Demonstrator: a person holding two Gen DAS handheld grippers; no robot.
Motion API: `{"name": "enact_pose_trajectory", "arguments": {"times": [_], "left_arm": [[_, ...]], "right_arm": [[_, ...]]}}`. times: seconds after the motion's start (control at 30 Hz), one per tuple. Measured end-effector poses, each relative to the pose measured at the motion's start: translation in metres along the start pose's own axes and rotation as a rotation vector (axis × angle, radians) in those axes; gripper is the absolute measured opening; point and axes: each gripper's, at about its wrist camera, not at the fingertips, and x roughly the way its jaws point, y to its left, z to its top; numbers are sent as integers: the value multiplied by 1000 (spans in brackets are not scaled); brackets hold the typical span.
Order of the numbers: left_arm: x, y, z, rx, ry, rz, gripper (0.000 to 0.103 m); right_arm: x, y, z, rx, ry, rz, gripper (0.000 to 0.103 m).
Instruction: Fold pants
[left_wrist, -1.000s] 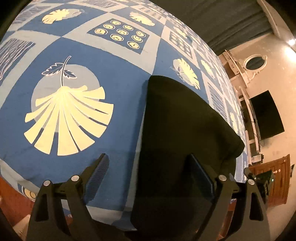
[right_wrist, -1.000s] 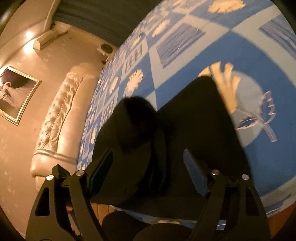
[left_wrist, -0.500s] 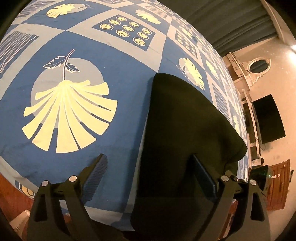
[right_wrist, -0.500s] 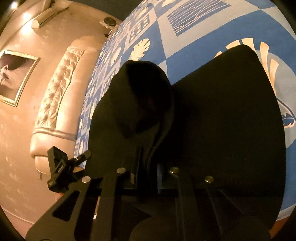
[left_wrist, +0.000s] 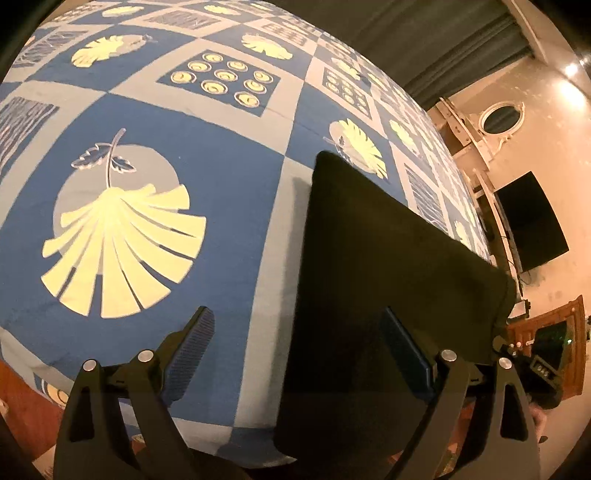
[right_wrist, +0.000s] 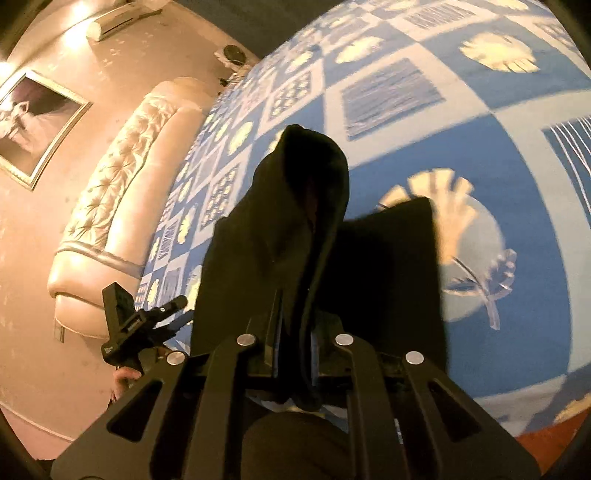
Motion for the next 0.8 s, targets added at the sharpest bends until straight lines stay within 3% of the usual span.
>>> {"name": "enact_pose_trajectory", "arguments": {"times": [0.13,0.37,0.67,0.77,0.8], "left_arm": [[6,-4,-2,8,26,0,90],[16,-2,-8,1,67,18,90],[15,-1,-23,-5,81,18,90],[14,-2,-27,1,80,25,90],[13,-2,-28,-1,82,25,90]], "right_arm": [[4,-20,-4,31,23,-39,10],[19,-46,-5,102,46,-30,10],[22,-38,1,71,26,-40,11],[5,-44,0,114,-7,-10,25],[-3,-47,-1,125,-32,-6,44]]}}
